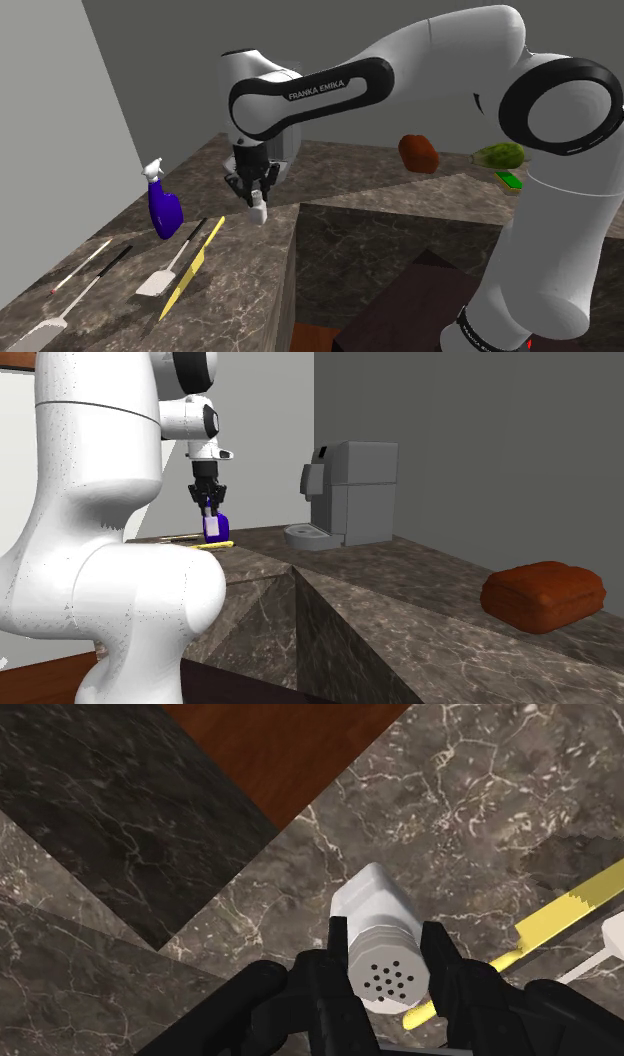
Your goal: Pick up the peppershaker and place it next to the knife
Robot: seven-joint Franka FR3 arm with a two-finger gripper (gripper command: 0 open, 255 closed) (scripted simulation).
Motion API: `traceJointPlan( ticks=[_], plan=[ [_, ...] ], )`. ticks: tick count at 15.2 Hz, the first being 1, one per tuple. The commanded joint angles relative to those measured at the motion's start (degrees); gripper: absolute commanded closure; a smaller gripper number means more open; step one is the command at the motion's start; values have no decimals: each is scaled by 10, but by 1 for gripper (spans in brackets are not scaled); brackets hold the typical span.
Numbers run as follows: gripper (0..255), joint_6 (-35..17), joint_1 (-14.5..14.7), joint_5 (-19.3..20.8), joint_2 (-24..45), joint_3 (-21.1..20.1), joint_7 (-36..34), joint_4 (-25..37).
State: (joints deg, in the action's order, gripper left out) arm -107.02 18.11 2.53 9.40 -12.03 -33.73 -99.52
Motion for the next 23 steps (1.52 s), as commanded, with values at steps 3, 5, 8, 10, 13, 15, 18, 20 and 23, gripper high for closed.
traceJointPlan(
  ticks=[3,5,8,10,13,15,18,20,23],
  plan=[
    [255,-29,0,2,6,0,-2,-23],
    [255,-44,0,3,9,1,-2,-34],
    [255,-65,0,4,16,1,-4,-50],
    [255,-79,1,6,20,1,-5,-59],
    [255,-100,1,8,28,2,-6,-73],
    [255,-114,1,10,34,2,-7,-81],
    [255,-137,2,13,44,3,-9,-94],
    [255,-137,2,13,44,3,-9,-94],
    [255,-137,2,13,44,3,-9,-94]
  ],
)
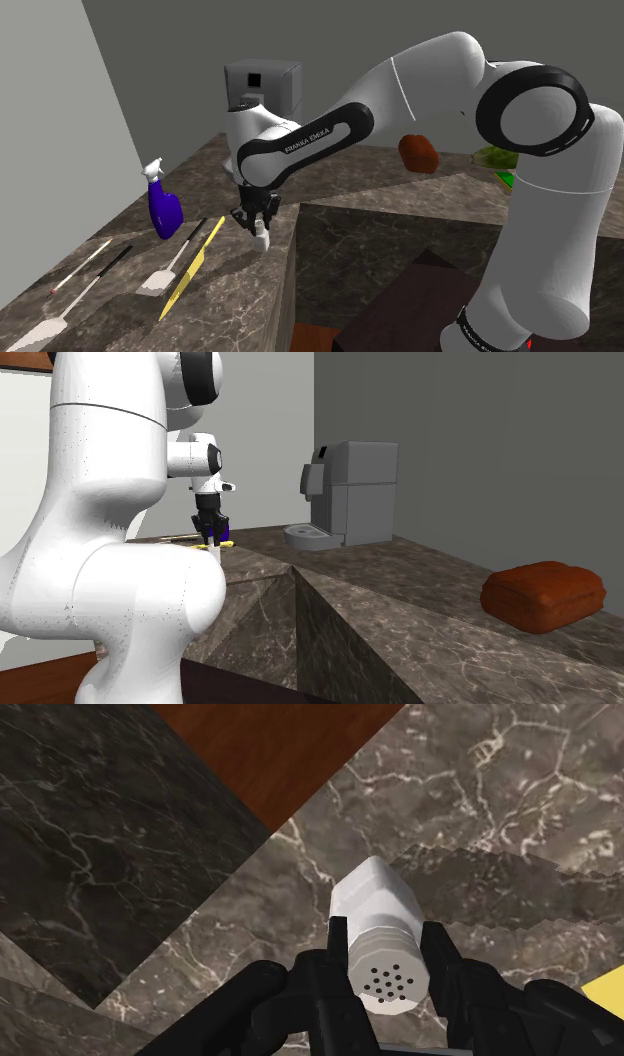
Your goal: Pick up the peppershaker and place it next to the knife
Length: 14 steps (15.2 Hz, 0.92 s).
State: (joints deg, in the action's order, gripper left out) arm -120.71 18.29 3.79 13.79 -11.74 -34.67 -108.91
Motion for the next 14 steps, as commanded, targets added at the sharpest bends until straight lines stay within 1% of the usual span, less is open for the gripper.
traceJointPlan(
  ticks=[1,3,4,9,13,14],
  plan=[
    [255,0,0,0,0,0,0,0],
    [255,0,0,0,0,0,0,0],
    [0,0,0,0,0,0,0,0],
    [0,0,0,0,0,0,0,0],
    [0,66,-1,-7,-24,-2,5,43],
    [0,66,-1,-7,-24,-2,5,43]
  ],
)
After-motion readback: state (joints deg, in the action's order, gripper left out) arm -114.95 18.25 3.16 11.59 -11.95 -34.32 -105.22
